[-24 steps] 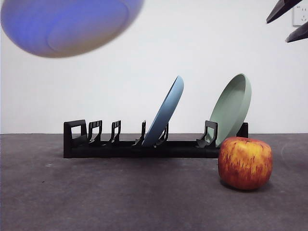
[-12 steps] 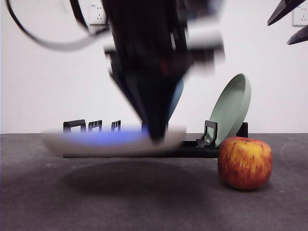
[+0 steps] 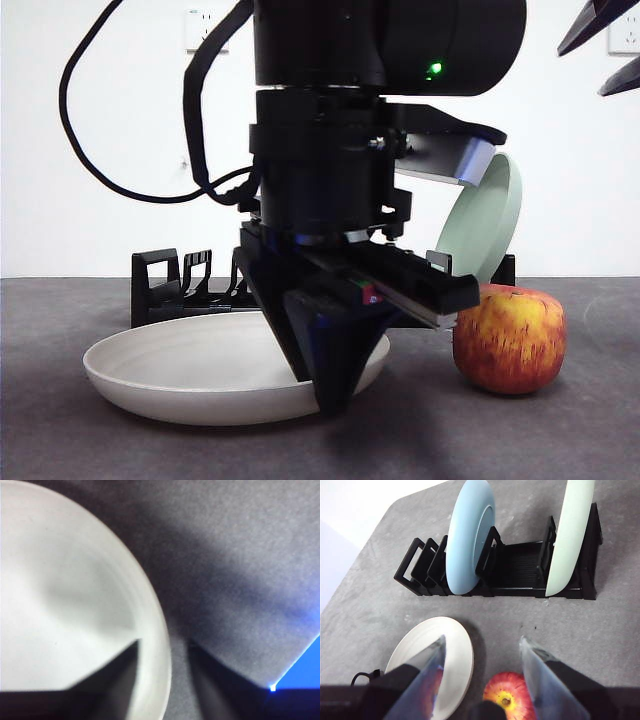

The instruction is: Take the yellow plate from the plate rack,put the plate on the table,take the apple from the table,put the apple in the plate

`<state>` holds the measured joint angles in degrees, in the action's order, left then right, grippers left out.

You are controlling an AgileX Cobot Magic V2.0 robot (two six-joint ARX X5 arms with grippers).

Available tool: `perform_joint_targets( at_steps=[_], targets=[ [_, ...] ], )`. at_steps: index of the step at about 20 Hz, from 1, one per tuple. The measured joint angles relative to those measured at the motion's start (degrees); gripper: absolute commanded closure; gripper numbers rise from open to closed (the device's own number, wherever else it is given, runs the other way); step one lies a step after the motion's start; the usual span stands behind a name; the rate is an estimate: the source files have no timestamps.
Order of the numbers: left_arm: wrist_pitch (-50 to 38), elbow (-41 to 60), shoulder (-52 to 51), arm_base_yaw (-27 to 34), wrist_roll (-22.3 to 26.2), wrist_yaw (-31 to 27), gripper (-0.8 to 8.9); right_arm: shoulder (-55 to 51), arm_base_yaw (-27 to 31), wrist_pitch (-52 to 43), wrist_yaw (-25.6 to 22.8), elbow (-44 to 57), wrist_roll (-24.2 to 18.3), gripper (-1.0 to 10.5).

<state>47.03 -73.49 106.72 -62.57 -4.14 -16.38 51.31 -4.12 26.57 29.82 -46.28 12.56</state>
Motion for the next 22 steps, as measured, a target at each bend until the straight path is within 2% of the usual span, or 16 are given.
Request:
perform_joint_targets(
  at_steps=[4,7,11,16,19,22],
  targets=[
    [-0.2,0.0,-6.5,0.0,0.0,-1.2,5.08,0.0,-1.0,0.0,0.0,0.0,-1.6,6.6],
    [-2.4,0.0,-17.8,0.0,0.0,-5.0,5.08,0.3,-4.4,0.2,-1.1,0.0,-3.2,4.9],
    [-6.1,0.0,-34.4,0.0,0.0,-12.5,5.08,4.8,-12.3,6.8,-11.0,-2.6,-6.7,3.7],
    [-6.7,0.0,-52.0,0.0,0.0,-25.0,5.08,15.5,-22.9,9.8,-22.8,-4.7,-10.4,3.7],
    [-6.7,0.0,-58.6,0.0,0.0,-26.8,5.08,22.9,-26.6,9.7,-28.1,-4.7,-10.9,3.8],
    [-6.5,0.0,-62.7,0.0,0.0,-27.0,5.08,30.4,-27.4,7.1,-28.4,-4.7,-11.3,3.8]
  ],
)
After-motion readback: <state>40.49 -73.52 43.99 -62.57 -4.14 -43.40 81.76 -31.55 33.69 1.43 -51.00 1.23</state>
